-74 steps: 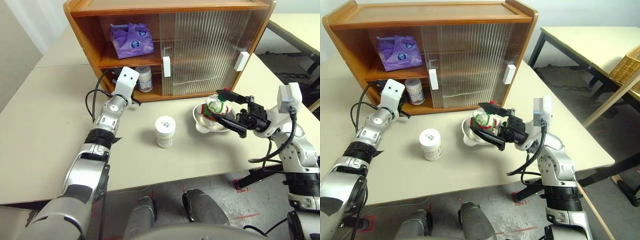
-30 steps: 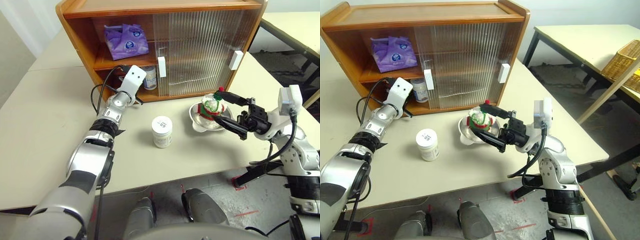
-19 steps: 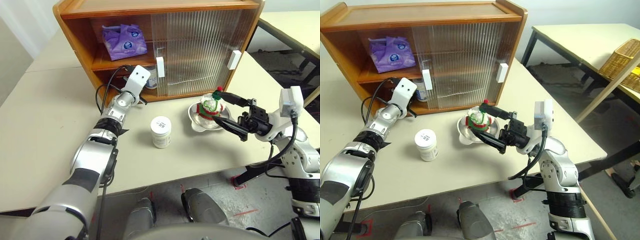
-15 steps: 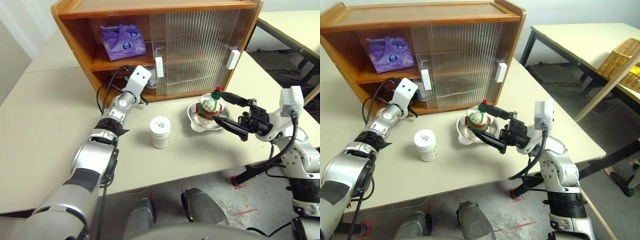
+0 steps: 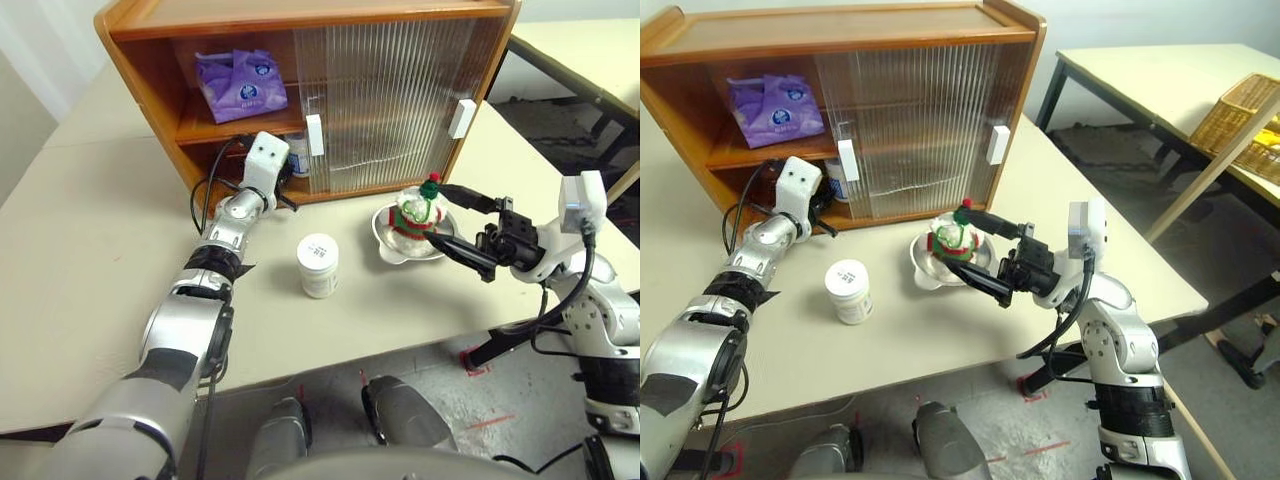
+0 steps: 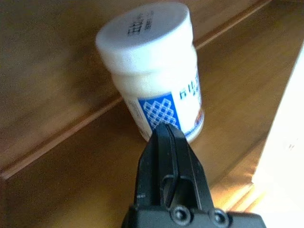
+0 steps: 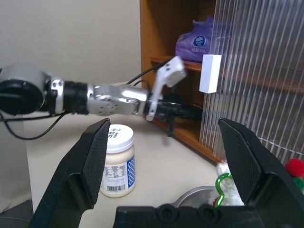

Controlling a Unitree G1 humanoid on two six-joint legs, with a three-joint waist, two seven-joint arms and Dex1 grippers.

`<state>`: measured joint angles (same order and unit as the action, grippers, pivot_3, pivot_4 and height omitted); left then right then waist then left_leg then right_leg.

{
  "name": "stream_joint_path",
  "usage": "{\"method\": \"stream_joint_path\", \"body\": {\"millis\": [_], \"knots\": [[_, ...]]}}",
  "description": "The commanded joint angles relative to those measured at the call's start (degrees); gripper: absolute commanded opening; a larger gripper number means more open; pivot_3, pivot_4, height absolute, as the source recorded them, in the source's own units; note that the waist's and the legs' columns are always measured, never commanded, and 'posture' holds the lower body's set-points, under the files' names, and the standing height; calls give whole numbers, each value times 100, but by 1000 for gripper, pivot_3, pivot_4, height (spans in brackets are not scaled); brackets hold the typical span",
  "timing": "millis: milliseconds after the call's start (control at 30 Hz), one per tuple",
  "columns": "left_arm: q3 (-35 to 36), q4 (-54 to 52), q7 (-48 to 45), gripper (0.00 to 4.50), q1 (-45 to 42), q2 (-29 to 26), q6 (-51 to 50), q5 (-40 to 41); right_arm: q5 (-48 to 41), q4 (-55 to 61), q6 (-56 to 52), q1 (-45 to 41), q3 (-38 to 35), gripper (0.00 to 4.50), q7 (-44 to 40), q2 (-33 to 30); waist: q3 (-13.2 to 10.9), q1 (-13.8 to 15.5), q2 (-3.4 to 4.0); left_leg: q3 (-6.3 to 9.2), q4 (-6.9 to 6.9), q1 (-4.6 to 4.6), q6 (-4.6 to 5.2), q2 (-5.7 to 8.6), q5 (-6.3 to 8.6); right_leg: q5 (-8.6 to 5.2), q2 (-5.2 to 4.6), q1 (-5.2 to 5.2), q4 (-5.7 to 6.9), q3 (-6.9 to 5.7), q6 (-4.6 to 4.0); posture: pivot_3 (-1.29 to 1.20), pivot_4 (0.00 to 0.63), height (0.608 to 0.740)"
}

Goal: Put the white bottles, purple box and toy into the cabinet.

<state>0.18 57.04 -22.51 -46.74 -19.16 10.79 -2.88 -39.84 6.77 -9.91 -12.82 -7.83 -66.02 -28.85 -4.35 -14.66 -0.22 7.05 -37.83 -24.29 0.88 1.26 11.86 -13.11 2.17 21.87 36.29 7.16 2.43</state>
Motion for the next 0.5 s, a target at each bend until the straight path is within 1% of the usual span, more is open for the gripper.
{"method": "stream_joint_path", "body": {"millis": [33,100,167,233,300,367,433,500], "knots": [[532,-1039,-930,906,734,73,-94,1025,-4,-44,5,-46,9,4500,-83,-5,1,0,1,1,2,0,0,-1,0,0,0,1,1,0,0,-309,66,740],[724,-1829,-1528,1657,1299,40,-390,1604,15,-106,24,-67,15,4500,-144,-23,1,13,1,-2,1,-4,-3,1,1,-1,1,1,1,-4,-1,-309,66,740],[763,-2510,-2031,2340,1865,-184,-701,1910,21,-174,29,-102,9,4500,-218,-47,2,27,2,-1,-1,-5,-4,0,2,-1,0,2,2,-4,-3,-304,65,740],[738,-2951,-2385,3009,2194,-351,-1027,2124,42,-230,31,-132,15,4500,-294,-74,4,35,2,2,-2,-3,-7,-3,4,2,1,2,3,-3,-11,-302,64,740],[672,-3509,-3128,3779,2645,-622,-1466,2534,108,-330,74,-171,68,4500,-451,-126,8,54,4,19,-2,-2,-9,-11,3,12,0,5,3,-2,-30,-293,62,740],[660,-3912,-3589,4472,2994,-881,-1810,2795,113,-420,76,-250,115,4500,-590,-147,15,76,10,35,-1,-2,-14,-28,6,13,-2,9,3,0,-33,-285,61,740],[682,-4230,-4036,4472,3246,-1144,-2000,3009,154,-561,76,-408,174,4500,-747,-194,25,98,17,39,0,-4,-21,-57,9,17,-6,17,4,5,-48,-270,58,740],[706,-4509,-4463,4472,3402,-1234,-2081,3280,272,-770,177,-598,201,4500,-825,-207,35,126,28,43,1,-11,-34,-71,16,18,-14,31,4,15,-63,-263,58,740]]}}
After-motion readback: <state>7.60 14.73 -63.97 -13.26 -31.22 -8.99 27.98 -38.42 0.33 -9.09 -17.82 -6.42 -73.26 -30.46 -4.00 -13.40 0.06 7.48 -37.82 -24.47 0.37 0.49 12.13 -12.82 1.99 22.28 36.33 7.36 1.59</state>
